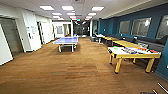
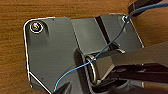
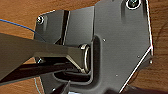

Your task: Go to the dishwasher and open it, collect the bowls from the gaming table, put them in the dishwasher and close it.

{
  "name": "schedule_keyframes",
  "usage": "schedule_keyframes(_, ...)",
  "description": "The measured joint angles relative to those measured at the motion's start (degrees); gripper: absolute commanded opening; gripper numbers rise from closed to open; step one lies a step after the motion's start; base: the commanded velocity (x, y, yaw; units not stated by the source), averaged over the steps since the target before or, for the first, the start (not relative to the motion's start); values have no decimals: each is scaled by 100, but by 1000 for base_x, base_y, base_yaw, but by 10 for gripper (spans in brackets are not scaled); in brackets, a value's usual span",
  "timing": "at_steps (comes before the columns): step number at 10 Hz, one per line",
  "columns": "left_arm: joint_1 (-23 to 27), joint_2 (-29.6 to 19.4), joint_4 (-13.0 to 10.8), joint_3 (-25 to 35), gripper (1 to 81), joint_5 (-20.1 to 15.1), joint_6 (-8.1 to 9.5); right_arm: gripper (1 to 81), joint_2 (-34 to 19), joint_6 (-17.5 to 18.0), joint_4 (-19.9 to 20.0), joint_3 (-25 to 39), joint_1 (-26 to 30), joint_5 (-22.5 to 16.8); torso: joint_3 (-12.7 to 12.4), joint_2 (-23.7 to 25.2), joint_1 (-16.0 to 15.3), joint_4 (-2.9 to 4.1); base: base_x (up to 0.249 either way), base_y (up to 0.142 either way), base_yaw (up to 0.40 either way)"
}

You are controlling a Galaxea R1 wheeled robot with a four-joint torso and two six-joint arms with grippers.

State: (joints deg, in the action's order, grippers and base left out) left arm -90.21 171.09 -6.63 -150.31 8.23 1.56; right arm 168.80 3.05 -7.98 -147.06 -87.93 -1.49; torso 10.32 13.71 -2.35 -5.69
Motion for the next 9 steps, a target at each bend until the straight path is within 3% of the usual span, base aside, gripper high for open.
schedule_keyframes(9,0,16,-1,1,811,-7,0,811,0,0,0,-7,-16,4,0,0,0,0,242,0,0)
